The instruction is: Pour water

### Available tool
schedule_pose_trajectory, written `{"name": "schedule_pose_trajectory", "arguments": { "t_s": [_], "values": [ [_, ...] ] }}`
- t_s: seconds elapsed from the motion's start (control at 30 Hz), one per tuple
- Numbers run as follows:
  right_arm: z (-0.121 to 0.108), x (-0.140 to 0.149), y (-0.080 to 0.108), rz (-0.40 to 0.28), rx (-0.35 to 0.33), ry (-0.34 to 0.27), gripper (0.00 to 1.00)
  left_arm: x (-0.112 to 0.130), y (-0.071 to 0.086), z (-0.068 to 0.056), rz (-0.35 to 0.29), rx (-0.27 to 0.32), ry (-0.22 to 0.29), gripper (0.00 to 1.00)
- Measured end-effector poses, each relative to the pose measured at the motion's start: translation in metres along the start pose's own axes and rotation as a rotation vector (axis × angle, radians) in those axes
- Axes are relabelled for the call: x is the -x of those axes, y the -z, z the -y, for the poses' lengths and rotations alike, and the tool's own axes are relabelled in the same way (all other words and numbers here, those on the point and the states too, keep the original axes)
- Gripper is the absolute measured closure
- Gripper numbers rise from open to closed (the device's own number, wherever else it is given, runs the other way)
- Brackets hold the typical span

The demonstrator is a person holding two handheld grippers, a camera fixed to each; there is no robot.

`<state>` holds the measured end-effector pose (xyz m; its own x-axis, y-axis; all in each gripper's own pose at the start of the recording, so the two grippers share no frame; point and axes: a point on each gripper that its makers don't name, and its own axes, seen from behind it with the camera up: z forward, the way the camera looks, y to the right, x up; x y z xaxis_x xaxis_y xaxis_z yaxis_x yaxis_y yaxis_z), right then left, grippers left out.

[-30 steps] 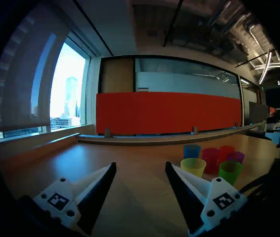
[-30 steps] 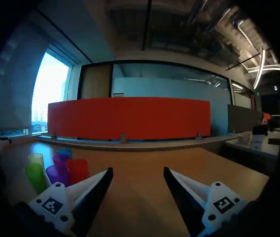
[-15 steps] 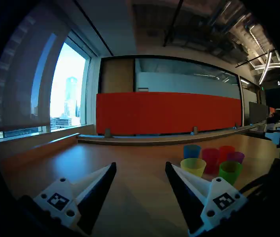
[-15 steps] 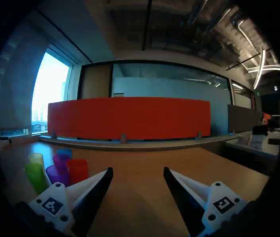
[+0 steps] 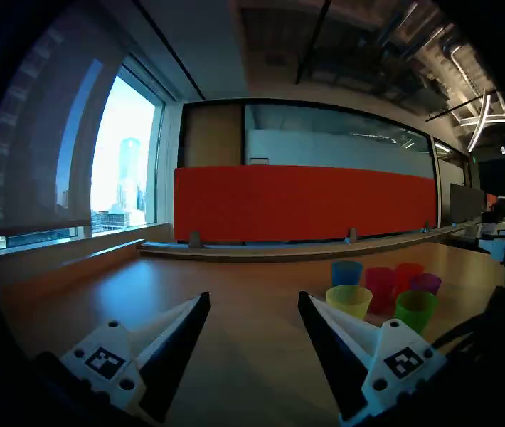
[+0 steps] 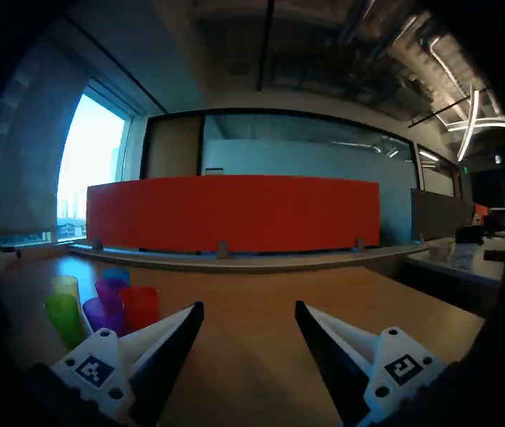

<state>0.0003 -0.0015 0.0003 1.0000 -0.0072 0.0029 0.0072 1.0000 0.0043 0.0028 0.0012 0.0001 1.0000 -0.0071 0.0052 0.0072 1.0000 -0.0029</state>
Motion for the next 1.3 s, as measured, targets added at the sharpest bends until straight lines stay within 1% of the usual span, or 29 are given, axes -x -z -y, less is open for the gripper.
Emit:
{"name": "schedule_pose_trajectory", "arguments": {
  "t_s": [0.07,0.17,0.27,0.37,0.47,0.57,0.67,0.87,0.97,1.17,1.3],
  "values": [
    [0.0,0.001,0.0,0.005,-0.002,0.005,0.01,-0.001,-0.001,-0.003,0.003,0.01,0.007,0.08],
    [0.002,-0.01,0.0,0.0,-0.005,0.013,0.01,-0.014,-0.001,-0.011,-0.009,0.035,0.031,0.08],
    [0.007,-0.024,0.0,-0.019,-0.023,0.025,0.01,-0.027,-0.001,-0.017,-0.019,0.063,0.044,0.08],
    [0.013,-0.037,-0.002,-0.016,-0.041,0.043,0.01,-0.038,-0.002,-0.023,-0.014,0.094,0.041,0.08],
    [0.017,-0.054,-0.002,-0.021,-0.055,0.055,0.01,-0.047,-0.003,-0.028,-0.008,0.118,0.026,0.08],
    [0.02,-0.065,-0.002,-0.034,-0.066,0.069,0.01,-0.05,-0.003,-0.031,0.0,0.136,0.019,0.08],
    [0.02,-0.068,-0.003,-0.027,-0.063,0.075,0.01,-0.051,-0.004,-0.037,0.011,0.164,0.013,0.08],
    [0.026,-0.074,-0.002,-0.019,-0.088,0.073,0.01,-0.054,-0.003,-0.048,0.025,0.212,-0.005,0.08],
    [0.03,-0.073,-0.003,-0.007,-0.107,0.083,0.01,-0.052,-0.004,-0.053,0.039,0.243,-0.018,0.08],
    [0.037,-0.07,-0.006,0.032,-0.161,0.126,0.01,-0.05,-0.007,-0.062,0.068,0.292,-0.065,0.08],
    [0.046,-0.069,-0.006,0.056,-0.213,0.154,0.01,-0.048,-0.008,-0.074,0.089,0.338,-0.086,0.08]
  ]
}}
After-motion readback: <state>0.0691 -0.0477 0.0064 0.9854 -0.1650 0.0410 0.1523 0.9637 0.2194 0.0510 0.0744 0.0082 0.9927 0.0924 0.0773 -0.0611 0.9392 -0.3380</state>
